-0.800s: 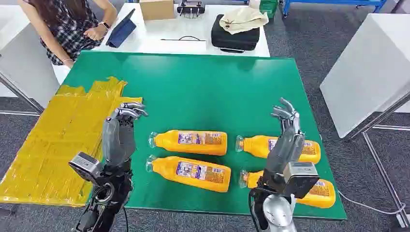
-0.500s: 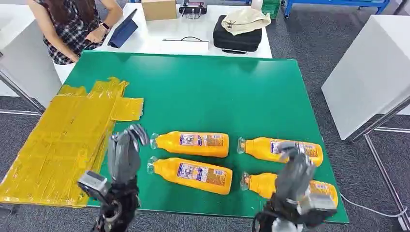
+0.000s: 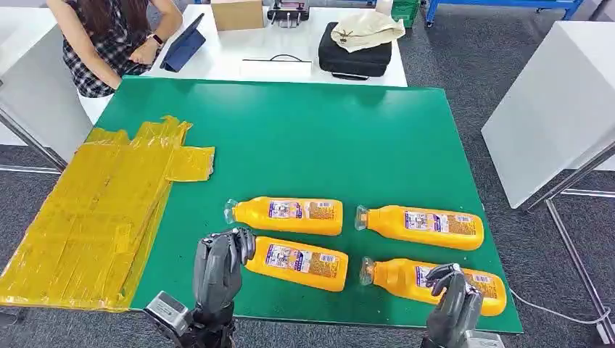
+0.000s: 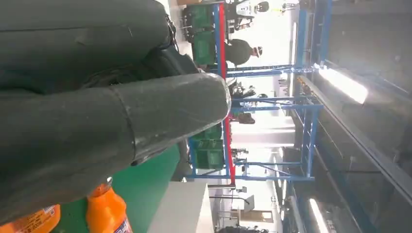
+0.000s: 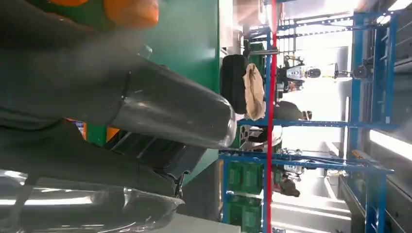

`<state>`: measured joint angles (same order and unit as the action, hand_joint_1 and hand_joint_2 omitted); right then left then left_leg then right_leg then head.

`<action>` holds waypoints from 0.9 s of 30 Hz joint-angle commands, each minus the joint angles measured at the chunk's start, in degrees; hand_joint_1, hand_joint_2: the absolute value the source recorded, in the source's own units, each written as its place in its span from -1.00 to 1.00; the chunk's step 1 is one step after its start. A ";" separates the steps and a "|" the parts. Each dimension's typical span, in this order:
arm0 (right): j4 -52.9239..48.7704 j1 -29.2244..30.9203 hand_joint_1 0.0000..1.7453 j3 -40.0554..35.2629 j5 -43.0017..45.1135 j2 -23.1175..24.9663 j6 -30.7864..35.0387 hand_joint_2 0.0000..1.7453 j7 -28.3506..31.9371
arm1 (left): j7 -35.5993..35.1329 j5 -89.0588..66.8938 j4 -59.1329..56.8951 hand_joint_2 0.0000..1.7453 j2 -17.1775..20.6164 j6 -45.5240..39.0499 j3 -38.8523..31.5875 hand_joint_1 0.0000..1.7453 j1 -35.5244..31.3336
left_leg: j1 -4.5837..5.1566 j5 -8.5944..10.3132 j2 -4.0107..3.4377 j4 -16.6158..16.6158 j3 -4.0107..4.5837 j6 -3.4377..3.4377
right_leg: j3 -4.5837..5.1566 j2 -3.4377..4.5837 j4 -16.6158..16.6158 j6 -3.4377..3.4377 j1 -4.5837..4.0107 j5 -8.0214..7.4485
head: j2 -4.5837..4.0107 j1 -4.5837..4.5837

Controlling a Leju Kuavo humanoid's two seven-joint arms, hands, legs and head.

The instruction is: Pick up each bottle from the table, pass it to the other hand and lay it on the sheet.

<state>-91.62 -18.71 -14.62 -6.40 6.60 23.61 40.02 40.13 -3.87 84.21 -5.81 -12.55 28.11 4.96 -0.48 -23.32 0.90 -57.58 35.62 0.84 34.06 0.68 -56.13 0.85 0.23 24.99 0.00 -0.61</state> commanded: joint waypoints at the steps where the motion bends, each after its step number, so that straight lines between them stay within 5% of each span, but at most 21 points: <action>1: 0.36 -0.31 1.00 0.29 -0.13 -1.62 -0.38 -1.00 -0.02 | -0.13 -0.48 -3.37 -1.00 1.49 1.37 2.62 1.00 -0.82 | 0.03 -0.10 -0.06 0.06 -0.30 0.00 | -0.31 -0.06 0.07 0.01 0.01 0.10 | 0.00 0.00; 2: 0.14 -0.61 1.00 0.03 0.07 -1.58 -0.37 -1.00 -0.02 | -0.13 -1.18 -4.11 -1.00 1.52 0.93 3.33 1.00 -0.99 | 0.03 -0.04 -0.01 0.07 -0.18 0.00 | -0.20 -0.06 0.07 0.01 0.02 0.05 | 0.00 0.00; 3: -0.26 -0.93 0.30 -0.34 -0.18 -1.67 -0.32 -1.00 -0.02 | -0.13 -1.32 -4.85 -1.00 1.30 0.37 3.72 1.00 -1.08 | 0.02 -0.10 -0.03 0.08 -0.31 -0.01 | -0.33 -0.08 0.10 0.01 0.00 0.10 | 0.00 0.00; 4: -2.30 -1.61 -1.00 -0.47 -0.15 -1.28 1.35 -1.00 -0.02 | -0.13 0.67 -6.70 -1.00 0.40 1.54 2.52 0.12 -0.69 | 0.02 -0.10 0.00 0.08 -0.32 -0.01 | -0.35 -0.11 0.10 0.01 0.00 0.11 | 0.00 0.00; 5: -3.60 -1.97 -1.00 -1.13 0.15 -1.68 0.71 -1.00 -0.02 | -0.13 0.93 -6.52 -1.00 0.18 1.65 2.01 -1.00 -0.45 | 0.05 -0.06 0.01 0.07 -0.24 0.00 | -0.26 -0.09 0.07 0.01 0.02 0.09 | 0.00 0.00; 9: -5.26 -5.62 -1.00 0.87 -9.28 -0.89 0.73 -1.00 -4.42 | -0.13 4.03 -7.59 -1.00 -0.90 8.73 -4.62 -1.00 1.93 | 0.04 -0.17 -0.07 0.07 -0.40 -0.02 | -0.42 -0.06 0.08 0.00 0.00 0.16 | 0.00 0.00; 10: -6.26 -6.60 -1.00 2.31 -12.51 -0.10 1.27 1.00 -5.77 | -0.13 3.04 -8.32 -1.00 -1.44 8.01 -6.48 -1.00 2.36 | 0.03 -0.11 -0.03 0.09 -0.32 -0.02 | -0.34 -0.07 0.10 -0.01 0.00 0.11 | -0.02 0.00; 17: -17.41 -15.20 -1.00 12.97 -29.71 4.43 -10.48 1.00 -11.70 | -0.64 -3.43 -11.37 -1.00 -4.49 9.01 -20.97 -1.00 2.52 | 0.04 -0.08 0.05 0.03 -0.15 -0.01 | -0.16 -0.13 0.01 0.00 0.03 0.11 | 0.00 0.00; 21: -21.73 -18.08 -1.00 17.47 -34.45 4.06 -14.41 1.00 -9.88 | -0.13 -3.12 -9.60 -1.00 -4.73 11.42 -25.95 -1.00 4.75 | 0.04 -0.10 -0.02 0.03 -0.13 0.00 | -0.11 -0.05 0.00 0.00 0.03 0.10 | 0.00 -0.02; 27: -24.35 -21.45 -1.00 22.05 -53.62 -0.33 -10.41 1.00 -15.60 | -0.13 -1.26 -6.50 -1.00 -2.53 10.28 -26.62 -1.00 8.55 | 0.05 -0.22 -0.07 0.02 -0.31 0.01 | -0.31 -0.03 0.04 0.03 0.02 0.20 | 0.00 0.02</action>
<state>-110.23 -35.23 -1.71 -44.38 9.40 10.21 29.79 40.04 -6.47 77.20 -8.81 -1.58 7.62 10.07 -0.47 -23.36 0.90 -57.56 35.61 0.85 34.06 0.68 -56.12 0.87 0.24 25.04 0.00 -0.59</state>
